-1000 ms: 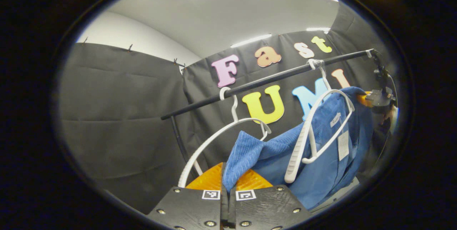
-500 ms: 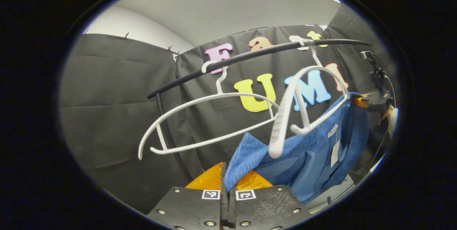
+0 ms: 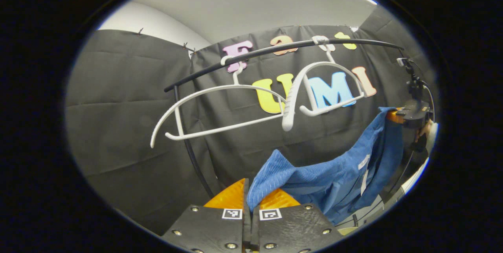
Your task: Grasp the clothes on the hanger with both hands and then place them into the laundry hamper below.
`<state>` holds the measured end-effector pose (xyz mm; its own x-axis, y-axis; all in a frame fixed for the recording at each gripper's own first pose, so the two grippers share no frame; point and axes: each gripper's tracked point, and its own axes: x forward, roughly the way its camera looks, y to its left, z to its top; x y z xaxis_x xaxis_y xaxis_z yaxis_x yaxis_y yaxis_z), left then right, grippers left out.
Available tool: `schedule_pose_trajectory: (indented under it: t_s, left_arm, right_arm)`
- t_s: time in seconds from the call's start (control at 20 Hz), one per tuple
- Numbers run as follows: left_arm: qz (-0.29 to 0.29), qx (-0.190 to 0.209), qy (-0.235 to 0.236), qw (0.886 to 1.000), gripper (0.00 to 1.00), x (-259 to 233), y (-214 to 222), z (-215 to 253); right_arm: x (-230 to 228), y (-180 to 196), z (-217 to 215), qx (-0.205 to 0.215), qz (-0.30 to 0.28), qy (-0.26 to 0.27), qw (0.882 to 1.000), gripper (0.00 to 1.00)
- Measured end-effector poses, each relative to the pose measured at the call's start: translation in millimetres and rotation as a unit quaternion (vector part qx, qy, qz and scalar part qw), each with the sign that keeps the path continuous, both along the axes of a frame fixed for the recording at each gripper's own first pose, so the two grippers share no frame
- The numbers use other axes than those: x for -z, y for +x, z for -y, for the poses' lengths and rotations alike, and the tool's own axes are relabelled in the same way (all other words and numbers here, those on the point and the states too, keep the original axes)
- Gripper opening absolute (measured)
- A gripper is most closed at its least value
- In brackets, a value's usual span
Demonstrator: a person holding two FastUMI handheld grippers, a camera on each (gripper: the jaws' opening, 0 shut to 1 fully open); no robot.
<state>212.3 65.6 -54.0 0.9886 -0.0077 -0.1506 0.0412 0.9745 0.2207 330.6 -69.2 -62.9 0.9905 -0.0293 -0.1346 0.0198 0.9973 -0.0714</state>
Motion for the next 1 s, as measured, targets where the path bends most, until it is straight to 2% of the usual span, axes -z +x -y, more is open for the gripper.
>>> schedule_pose_trajectory:
  t_s: [0.25,0.45,0.75,1.0]
  left_arm:
    - [0.004,0.029,-0.007,1.000,0.01,-5,-16,25]
    - [0.015,0.060,-0.014,0.998,0.01,-22,-49,38]
    - [0.039,0.105,-0.039,0.993,0.01,-50,-94,59]
    - [0.050,0.139,-0.056,0.988,0.01,-65,-112,88]
  right_arm:
    - [-1,-36,-13,-0.003,-0.011,0.024,1.000,0.00]
    - [-22,-61,-34,-0.017,0.010,0.032,0.999,0.00]
    - [-47,-103,-67,-0.056,0.031,0.016,0.998,0.01]
    - [-54,-128,-94,-0.078,0.026,0.011,0.997,0.01]
